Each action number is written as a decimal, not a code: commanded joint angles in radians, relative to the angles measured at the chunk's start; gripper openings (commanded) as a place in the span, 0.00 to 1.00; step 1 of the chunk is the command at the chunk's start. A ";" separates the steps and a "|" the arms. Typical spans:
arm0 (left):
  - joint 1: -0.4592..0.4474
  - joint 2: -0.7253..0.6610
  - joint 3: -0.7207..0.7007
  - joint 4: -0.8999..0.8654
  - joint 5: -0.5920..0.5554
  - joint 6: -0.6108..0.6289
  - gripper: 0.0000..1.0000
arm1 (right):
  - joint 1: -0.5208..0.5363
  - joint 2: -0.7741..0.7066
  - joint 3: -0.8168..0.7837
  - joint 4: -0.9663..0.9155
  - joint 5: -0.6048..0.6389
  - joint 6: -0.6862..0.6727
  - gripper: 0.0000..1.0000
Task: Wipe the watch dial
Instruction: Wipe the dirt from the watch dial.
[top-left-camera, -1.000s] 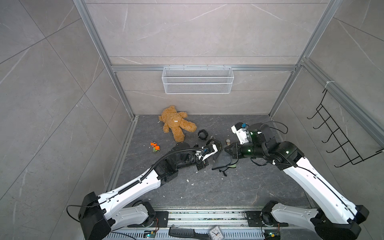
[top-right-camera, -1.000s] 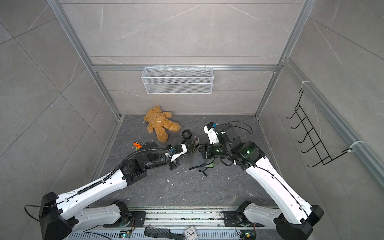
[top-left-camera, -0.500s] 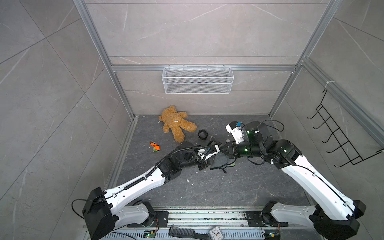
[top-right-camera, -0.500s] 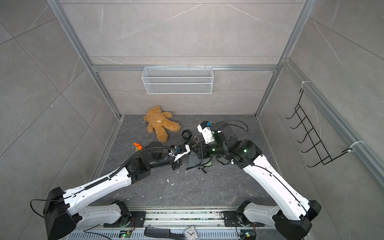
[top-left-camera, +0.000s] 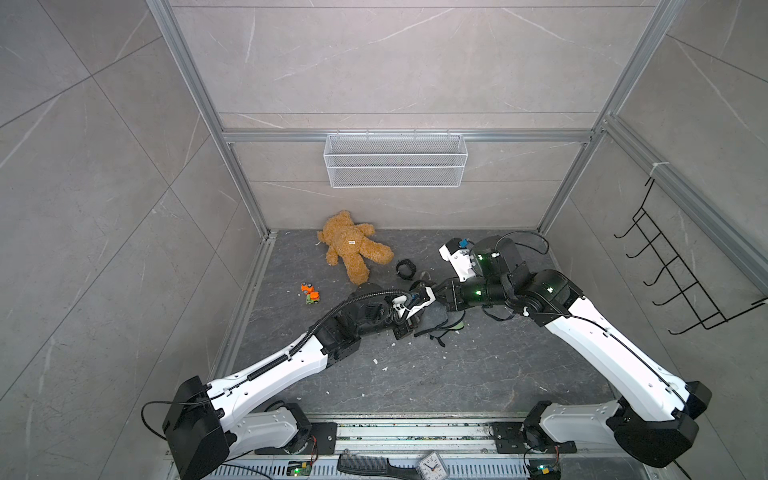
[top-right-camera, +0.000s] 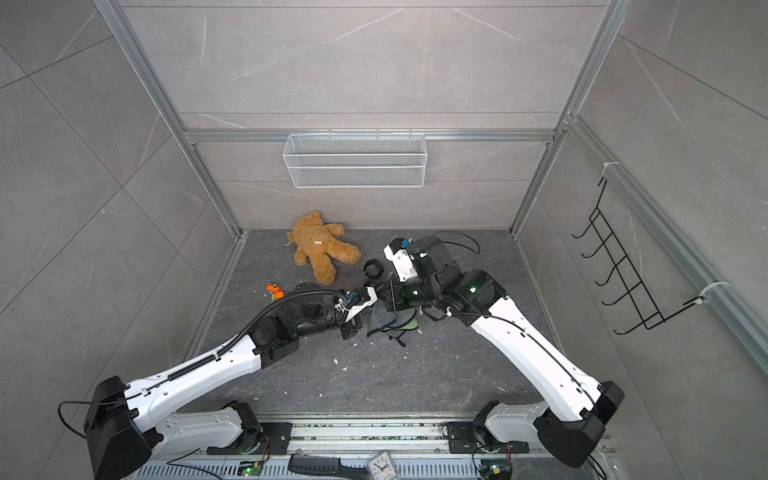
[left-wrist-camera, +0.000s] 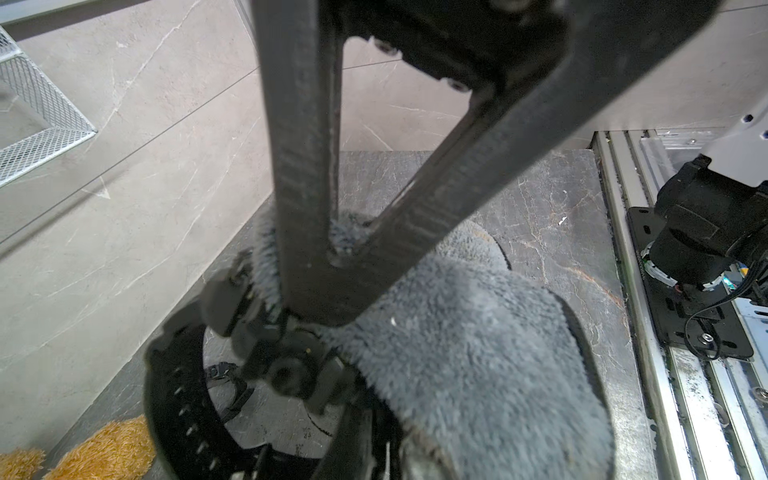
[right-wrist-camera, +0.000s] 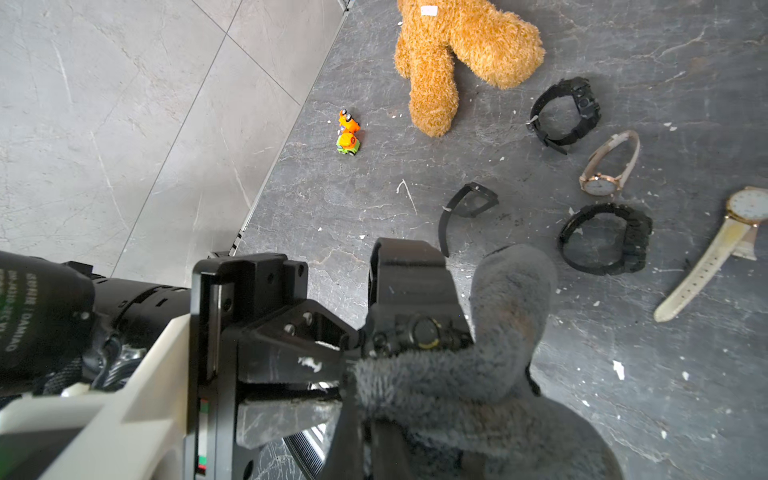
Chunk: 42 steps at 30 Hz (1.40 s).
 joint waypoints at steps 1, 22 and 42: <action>-0.019 -0.069 0.010 0.087 0.113 0.006 0.00 | 0.001 0.046 0.052 0.051 0.039 -0.035 0.00; -0.020 -0.139 0.016 0.010 0.166 0.082 0.00 | -0.045 0.041 0.057 -0.086 0.101 -0.103 0.00; -0.020 -0.051 0.058 0.003 0.112 0.115 0.00 | -0.035 -0.113 0.100 -0.221 0.142 -0.064 0.00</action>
